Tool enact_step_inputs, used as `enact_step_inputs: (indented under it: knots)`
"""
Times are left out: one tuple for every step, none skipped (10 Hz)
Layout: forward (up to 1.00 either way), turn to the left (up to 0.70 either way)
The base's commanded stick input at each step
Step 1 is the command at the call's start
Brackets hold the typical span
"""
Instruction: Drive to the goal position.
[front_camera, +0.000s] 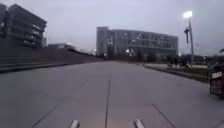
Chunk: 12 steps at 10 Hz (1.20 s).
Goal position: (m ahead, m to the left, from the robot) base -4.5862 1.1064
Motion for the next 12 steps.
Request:
enact_step_inputs:
  knots:
    - [1.0, 0.0]
    - [1.0, 0.0]
    - [1.0, 0.0]
    - [1.0, 0.0]
    - [1.0, -0.11]
    - [1.0, -0.38]
    - [1.0, -0.4]
    - [1.0, -0.37]
    - [1.0, -0.08]
    - [1.0, 0.0]
    - [1.0, 0.0]
    - [1.0, 0.0]
